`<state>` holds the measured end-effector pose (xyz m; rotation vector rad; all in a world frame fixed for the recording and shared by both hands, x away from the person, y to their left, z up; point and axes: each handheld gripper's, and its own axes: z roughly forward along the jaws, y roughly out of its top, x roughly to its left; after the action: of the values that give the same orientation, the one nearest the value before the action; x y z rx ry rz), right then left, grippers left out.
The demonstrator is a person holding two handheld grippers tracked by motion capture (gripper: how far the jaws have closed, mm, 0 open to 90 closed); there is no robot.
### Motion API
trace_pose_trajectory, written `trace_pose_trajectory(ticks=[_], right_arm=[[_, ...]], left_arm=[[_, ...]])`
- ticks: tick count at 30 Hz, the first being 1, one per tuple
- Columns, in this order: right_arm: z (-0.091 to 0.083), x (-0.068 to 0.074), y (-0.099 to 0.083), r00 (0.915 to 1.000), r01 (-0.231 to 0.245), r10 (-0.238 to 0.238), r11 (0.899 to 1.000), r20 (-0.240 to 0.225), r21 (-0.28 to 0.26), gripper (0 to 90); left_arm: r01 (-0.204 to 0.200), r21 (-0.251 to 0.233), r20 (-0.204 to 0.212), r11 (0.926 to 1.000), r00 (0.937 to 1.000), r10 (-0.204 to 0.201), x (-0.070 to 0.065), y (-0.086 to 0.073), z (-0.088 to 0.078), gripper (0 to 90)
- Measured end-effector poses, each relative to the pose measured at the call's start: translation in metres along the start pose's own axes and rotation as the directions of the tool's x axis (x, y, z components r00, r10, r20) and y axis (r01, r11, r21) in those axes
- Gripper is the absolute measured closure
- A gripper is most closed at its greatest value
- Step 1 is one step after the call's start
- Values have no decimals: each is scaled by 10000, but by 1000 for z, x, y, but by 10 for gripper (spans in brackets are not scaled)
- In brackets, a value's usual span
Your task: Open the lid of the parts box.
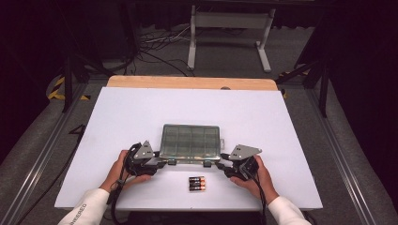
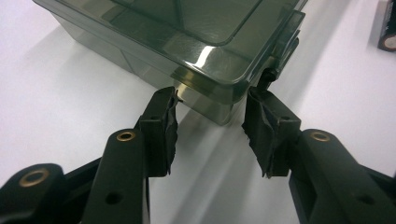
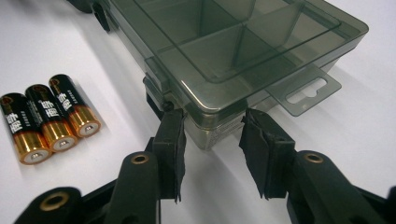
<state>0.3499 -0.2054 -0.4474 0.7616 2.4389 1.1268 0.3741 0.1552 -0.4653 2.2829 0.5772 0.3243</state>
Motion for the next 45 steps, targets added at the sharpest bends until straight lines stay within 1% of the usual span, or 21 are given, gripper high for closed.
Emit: trace_pose_trajectory(ticks=[6,10,13,17,18,20,21,23,24,27,29,31,33,34,36,38,40,42,45], right_arm=[[0,-2,0,9996,-248,248,9997,-137,-20,600],[0,-1,0,9998,-178,178,9998,-81,9,604],[-2,1,1,10000,-50,50,9999,7,-102,647],[-2,0,1,10000,-49,49,9999,23,-108,653],[-2,1,0,10000,13,-12,9999,56,-129,667],[-2,1,0,10000,39,-37,9999,90,-134,667],[-2,1,0,9999,22,-20,9998,110,-177,666],[-2,1,-1,10000,13,-11,9997,85,-254,664],[-2,0,-1,10000,-16,18,9996,86,-265,664],[-1,0,-1,10000,-12,15,9996,85,-273,664],[-1,0,-1,10000,-25,28,9996,86,-284,662],[-1,0,-1,10000,-26,28,9996,74,-289,661],[-1,0,-1,10000,-32,35,9995,81,-306,660],[-1,0,-1,10000,-8,10,9996,98,-290,658],[-1,0,-1,9999,28,-24,9996,128,-285,658],[0,1,-1,9999,59,-55,9996,138,-294,659],[0,1,-1,9999,77,-73,9995,154,-292,660],[0,1,-1,9998,70,-64,9996,214,-282,665],[-1,2,-1,9996,62,-53,9995,291,-294,674]], left_arm=[[-16,23,-22,10000,10000,16,-1,0,0,554],[-5,31,-49,10000,10000,5,-1,0,0,562],[8,44,-64,10000,10000,-8,-1,0,-1,565],[1,-1,-58,10000,10000,-1,-1,-1,-1,565],[46,-24,-11,10000,10000,-46,0,-1,-1,566],[134,-101,58,9999,9999,-133,1,-2,-1,567],[147,-124,67,9998,9999,-146,0,-2,-2,555],[336,-305,-24,9990,9994,-337,0,-3,-5,495],[584,-501,-46,9970,9983,-587,2,-3,-8,486],[1041,-812,154,9912,9945,-1032,4,-3,-10,469],[1042,-795,141,9914,9945,-1034,4,-3,-10,470],[1150,-786,125,9903,9934,-1144,2,-1,-8,470],[1143,-865,240,9897,9934,-1126,1,1,-8,469],[1226,-868,179,9886,9924,-1215,0,1,-8,458],[1452,-865,199,9856,9894,-1440,0,1,-7,449],[1446,-924,123,9852,9895,-1441,0,2,-8,438],[1570,-938,151,9831,9876,-1563,-1,2,-8,436],[1480,-826,21,9855,9889,-1483,-2,3,-8,442],[1513,-797,-5,9853,9884,-1518,-2,3,-8,443]])
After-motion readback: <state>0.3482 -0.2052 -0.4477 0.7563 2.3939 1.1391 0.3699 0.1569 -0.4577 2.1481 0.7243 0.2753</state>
